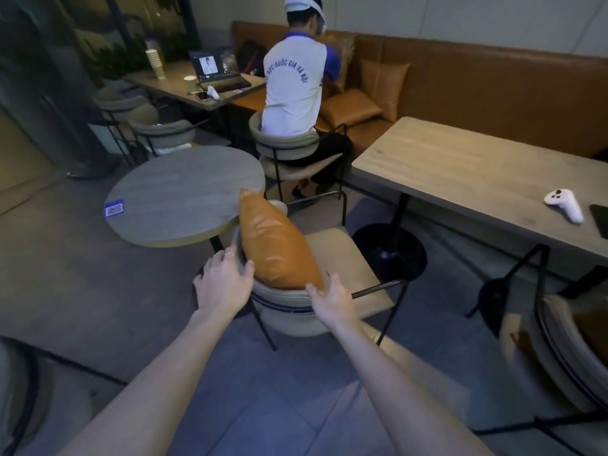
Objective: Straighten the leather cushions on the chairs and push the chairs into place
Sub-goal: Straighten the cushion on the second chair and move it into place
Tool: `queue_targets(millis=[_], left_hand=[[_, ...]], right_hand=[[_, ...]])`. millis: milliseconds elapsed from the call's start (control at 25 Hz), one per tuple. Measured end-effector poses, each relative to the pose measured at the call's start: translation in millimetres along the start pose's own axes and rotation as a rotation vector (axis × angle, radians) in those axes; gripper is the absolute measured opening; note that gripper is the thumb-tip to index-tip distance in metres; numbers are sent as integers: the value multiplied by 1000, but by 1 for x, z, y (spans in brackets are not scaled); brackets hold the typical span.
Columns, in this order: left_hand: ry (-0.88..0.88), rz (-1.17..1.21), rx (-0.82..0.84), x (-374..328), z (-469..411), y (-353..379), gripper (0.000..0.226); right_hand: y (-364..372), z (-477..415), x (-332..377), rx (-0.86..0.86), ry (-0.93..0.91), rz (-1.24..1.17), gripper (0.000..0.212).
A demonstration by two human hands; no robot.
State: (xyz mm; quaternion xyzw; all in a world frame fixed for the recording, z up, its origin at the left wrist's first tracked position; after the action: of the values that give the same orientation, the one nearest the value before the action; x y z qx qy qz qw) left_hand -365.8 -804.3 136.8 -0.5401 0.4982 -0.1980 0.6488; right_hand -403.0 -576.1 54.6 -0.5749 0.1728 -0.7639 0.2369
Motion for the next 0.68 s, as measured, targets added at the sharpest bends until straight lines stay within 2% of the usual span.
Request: queue_targets(millis=[200,320,400,520,600,680], left_hand=[[-50,213,150,37,-75,54,58],[-50,294,207,50,-118,76,59],[-68,319,232,60,-146,91,60],[-168,377,261,79,-178,115,60],[-253,438,291,92,-193,134,64],[-327,505,357,101,-201,151,78]], right_hand=[[63,-58,-23,11,212,-133,71],[85,-87,-38,-95,388,-241,79],[95,-101,-51,-230,547,-300,89],[112,-107,-74,-382,817,-439,101],[130,-109,-89,-427,944,-548,98],[149,-114,-99,-400,982,-623,91]])
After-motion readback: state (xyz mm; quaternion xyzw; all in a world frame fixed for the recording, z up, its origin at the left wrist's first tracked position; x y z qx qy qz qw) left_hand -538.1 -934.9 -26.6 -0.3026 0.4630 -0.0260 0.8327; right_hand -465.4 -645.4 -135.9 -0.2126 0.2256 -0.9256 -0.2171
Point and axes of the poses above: each hand's wrist, its own z-axis away from the middle knuckle, its own y-axis out of the palm, x = y × z, the point moved 8 cm from there along -z, towards the middle knuckle, and after that the axes turned 4 degrees about -x, right-handed, at the moved point
